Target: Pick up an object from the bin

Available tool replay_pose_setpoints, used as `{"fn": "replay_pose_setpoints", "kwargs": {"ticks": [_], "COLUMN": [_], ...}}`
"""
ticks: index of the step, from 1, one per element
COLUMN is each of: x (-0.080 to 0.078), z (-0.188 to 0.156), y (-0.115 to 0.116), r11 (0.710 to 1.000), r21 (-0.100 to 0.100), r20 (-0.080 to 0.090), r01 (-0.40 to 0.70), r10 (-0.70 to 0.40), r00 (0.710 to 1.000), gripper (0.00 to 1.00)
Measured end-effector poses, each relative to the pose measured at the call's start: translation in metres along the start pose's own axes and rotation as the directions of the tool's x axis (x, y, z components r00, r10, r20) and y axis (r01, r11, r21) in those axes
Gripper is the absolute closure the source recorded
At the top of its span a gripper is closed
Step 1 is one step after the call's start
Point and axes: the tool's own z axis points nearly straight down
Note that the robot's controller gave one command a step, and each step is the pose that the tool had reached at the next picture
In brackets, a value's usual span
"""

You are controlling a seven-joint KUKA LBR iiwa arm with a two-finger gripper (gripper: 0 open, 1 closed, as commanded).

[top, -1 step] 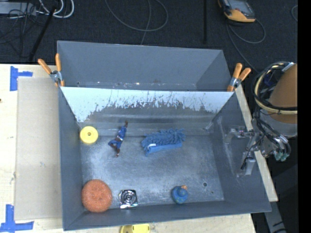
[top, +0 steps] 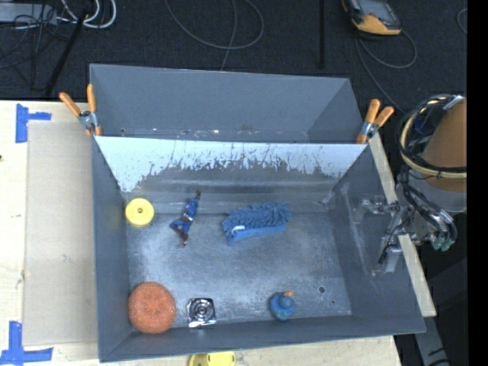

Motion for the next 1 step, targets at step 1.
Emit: {"fn": "replay_pose_setpoints", "kwargs": {"ticks": [1], "x": [-0.0283], "z": [0.0200], "y": [0.0200], "r11": [0.999], "r21": [0.004], "r20": [0.005], "r01": [0.052], "r10": [-0.052], "r00": [0.999], "gripper": [0.00]}}
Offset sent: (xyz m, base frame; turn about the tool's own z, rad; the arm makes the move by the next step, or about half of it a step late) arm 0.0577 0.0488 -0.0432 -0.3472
